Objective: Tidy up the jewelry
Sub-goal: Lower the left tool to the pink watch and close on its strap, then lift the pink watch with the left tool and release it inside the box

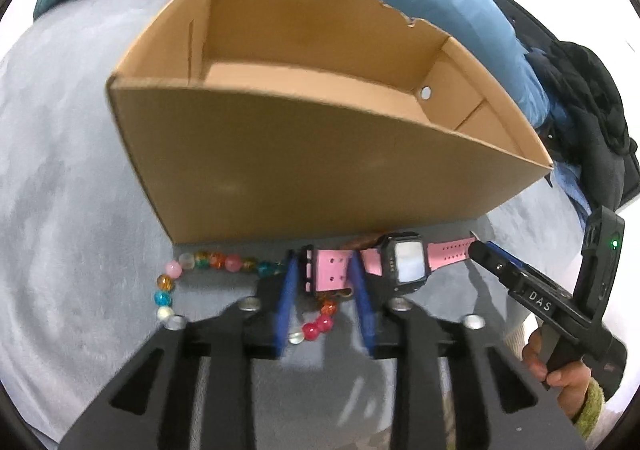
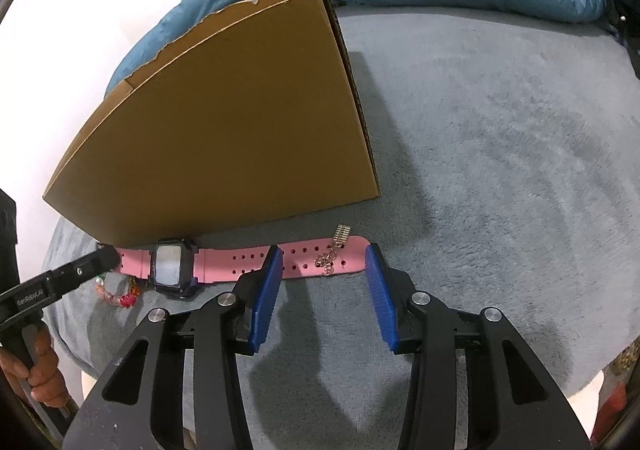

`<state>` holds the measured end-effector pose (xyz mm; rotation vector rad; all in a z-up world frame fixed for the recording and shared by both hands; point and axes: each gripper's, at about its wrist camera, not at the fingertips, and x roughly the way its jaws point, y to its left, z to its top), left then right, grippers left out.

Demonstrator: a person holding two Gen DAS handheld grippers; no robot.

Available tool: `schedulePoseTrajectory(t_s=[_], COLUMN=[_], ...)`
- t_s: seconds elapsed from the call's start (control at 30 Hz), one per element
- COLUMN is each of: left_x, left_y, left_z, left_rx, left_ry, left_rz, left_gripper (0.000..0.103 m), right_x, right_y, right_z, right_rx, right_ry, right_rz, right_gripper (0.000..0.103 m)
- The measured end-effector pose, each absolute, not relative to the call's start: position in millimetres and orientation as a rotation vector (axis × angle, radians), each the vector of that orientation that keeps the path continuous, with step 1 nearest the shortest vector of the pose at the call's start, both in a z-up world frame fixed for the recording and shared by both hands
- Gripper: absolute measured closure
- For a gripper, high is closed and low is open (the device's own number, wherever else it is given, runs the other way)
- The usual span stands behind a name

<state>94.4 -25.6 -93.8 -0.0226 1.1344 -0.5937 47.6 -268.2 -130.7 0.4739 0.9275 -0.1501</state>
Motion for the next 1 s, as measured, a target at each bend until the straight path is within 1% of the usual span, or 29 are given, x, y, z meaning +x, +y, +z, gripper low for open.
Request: schedulePoseTrajectory(t_s=[0.07, 0.1, 0.17, 0.2, 0.3, 0.43, 0.53, 0.6, 0.67, 0.73, 0.83, 1.0], left_x=[90, 88, 85, 82, 78, 77, 77, 78, 79, 79, 80, 84], left_y=[-29, -30, -32, -34, -36, -34, -33, -33, -34, -33, -31, -30], left_z=[-87, -85, -78, -75, -71, -72, -73, -74, -76, -78, -80, -84], left_rx=[-0.006, -0.006, -0.007, 0.001, 0.017, 0.018, 0.023, 0.025, 0.031, 0.036, 0.038, 0.047], left_ry=[1.113, 1.104, 1.09, 1.079, 1.075, 1.083, 1.089, 1.089, 1.094, 1.098, 1.101, 1.111], left_rz=[-0.607, -0.618, -0.644, -0.651, -0.656, -0.651, -0.645, -0.642, -0.634, -0.626, -0.62, -0.606], left_gripper=[0.09, 0.092, 0.094, 0.094, 0.095, 0.095, 0.095, 0.095, 0.095, 0.095, 0.095, 0.095], right_x=[48, 48, 47, 47, 43, 33, 23, 19, 15, 13, 16, 20], right_y=[-266, -265, -263, -263, -267, -289, -307, -309, -308, -303, -297, -307], right_z=[-130, -129, -128, -127, -126, -125, -124, -116, -110, -106, -115, -131], right_rx=[0.443, 0.416, 0.372, 0.359, 0.321, 0.304, 0.334, 0.357, 0.411, 0.463, 0.553, 0.63], right_ry=[0.932, 0.937, 0.94, 0.94, 0.944, 0.95, 0.949, 0.922, 0.888, 0.87, 0.896, 0.932], right_rz=[-0.161, -0.171, -0.19, -0.199, -0.246, -0.37, -0.423, -0.408, -0.339, -0.241, -0.128, -0.123], right_gripper=[0.067, 0.071, 0.073, 0.075, 0.077, 0.084, 0.084, 0.079, 0.079, 0.073, 0.07, 0.069])
